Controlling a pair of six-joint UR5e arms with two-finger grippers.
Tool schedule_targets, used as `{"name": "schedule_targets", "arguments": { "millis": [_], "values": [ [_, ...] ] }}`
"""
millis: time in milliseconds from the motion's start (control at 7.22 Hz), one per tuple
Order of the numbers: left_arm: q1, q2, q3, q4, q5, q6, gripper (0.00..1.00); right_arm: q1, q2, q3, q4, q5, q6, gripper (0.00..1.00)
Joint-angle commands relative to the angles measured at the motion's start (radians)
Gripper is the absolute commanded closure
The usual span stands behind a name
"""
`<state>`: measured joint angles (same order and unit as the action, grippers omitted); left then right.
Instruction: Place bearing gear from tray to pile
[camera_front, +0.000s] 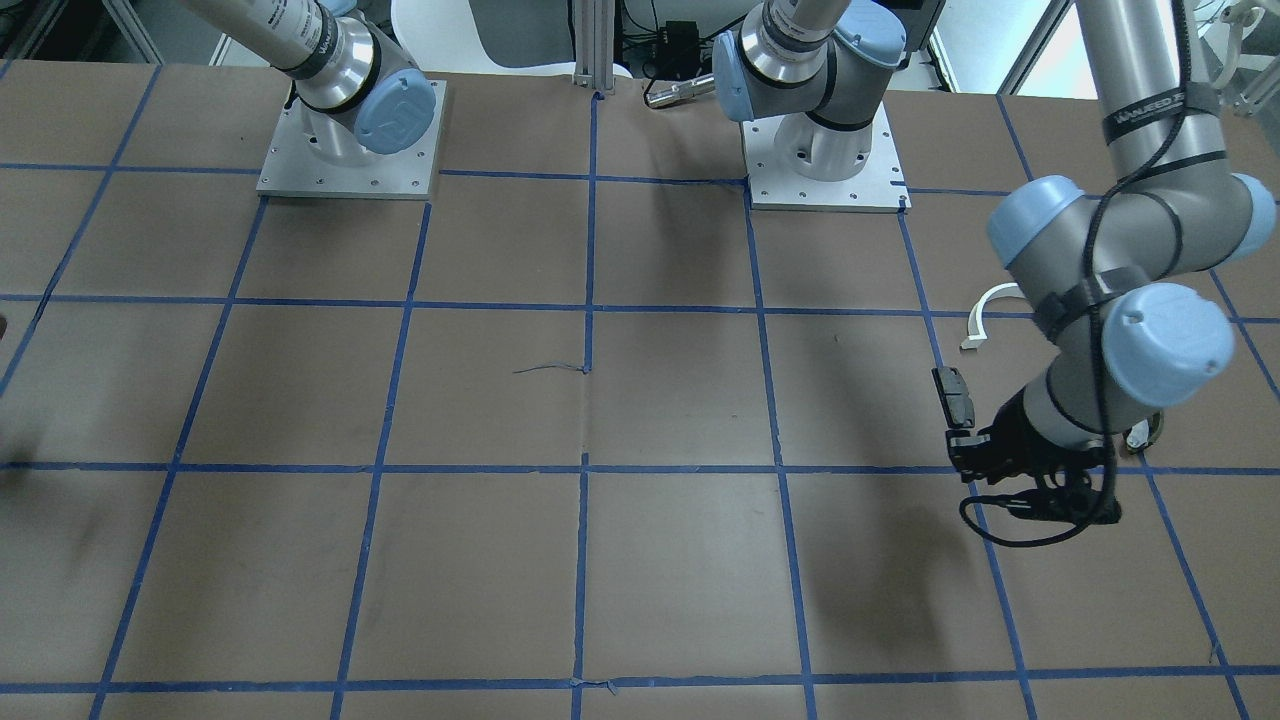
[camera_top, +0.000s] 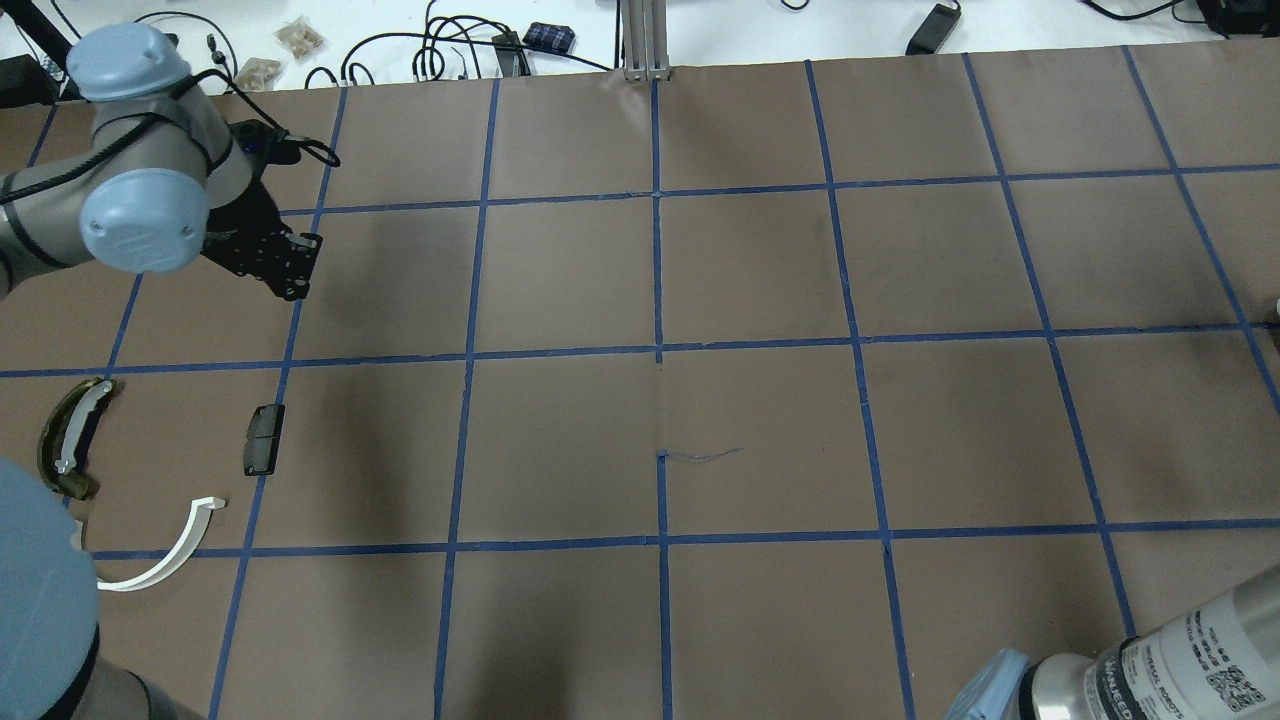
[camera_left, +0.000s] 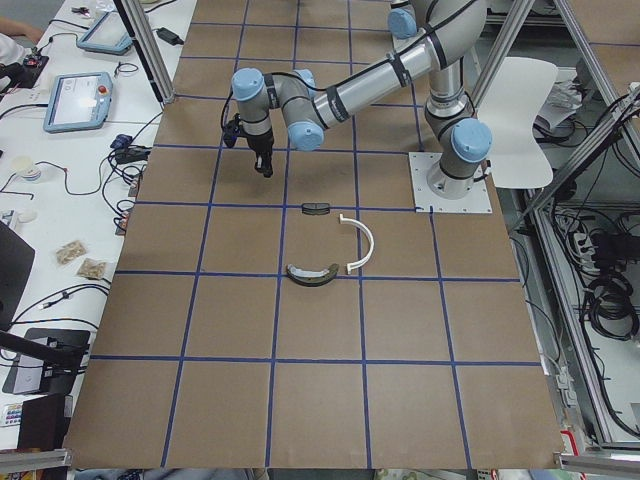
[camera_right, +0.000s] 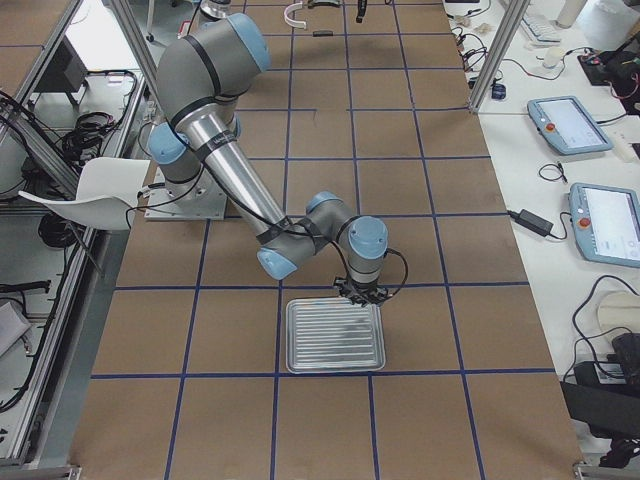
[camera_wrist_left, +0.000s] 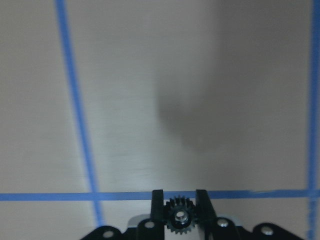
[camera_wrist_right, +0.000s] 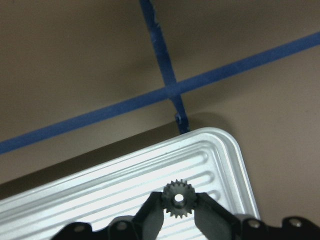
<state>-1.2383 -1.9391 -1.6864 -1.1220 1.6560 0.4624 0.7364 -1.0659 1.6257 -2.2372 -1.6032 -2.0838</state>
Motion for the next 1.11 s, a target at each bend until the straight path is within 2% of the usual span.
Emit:
{"name": "schedule_targets", "arguments": {
  "millis": [0,138,277,554,692,831,969],
  "values": [
    [0.219,-0.024,-0.018,-0.006,-0.004,0.249,0.92,0.11,-0.099,-0.006,0.042,0.005,0.121,0.7],
    [0.245,-0.046,-0.028,0.008,-0.005,0.286,0.92,0.167,-0.12,-0.006,0.045,0.002,0.251,0.7],
    [0.246,-0.047,-0.035,-0.007,-0.007,0.28,0.92,0.237,-0.156,-0.006,0.104,-0.007,0.384,0.69],
    [0.255,-0.037,-0.108,-0.006,-0.018,0.279,0.92,0.419,-0.277,-0.01,0.2,-0.009,0.691,0.69],
    [0.253,-0.023,-0.136,-0.006,-0.016,0.272,0.88,0.507,-0.285,-0.01,0.224,-0.008,0.867,0.68],
    [0.255,-0.023,-0.144,-0.004,-0.015,0.274,0.77,0.59,-0.289,-0.01,0.247,0.0,1.098,0.66],
    [0.255,-0.024,-0.142,-0.002,-0.016,0.271,0.54,0.707,-0.281,-0.009,0.246,-0.001,1.322,0.65]
  ]
}}
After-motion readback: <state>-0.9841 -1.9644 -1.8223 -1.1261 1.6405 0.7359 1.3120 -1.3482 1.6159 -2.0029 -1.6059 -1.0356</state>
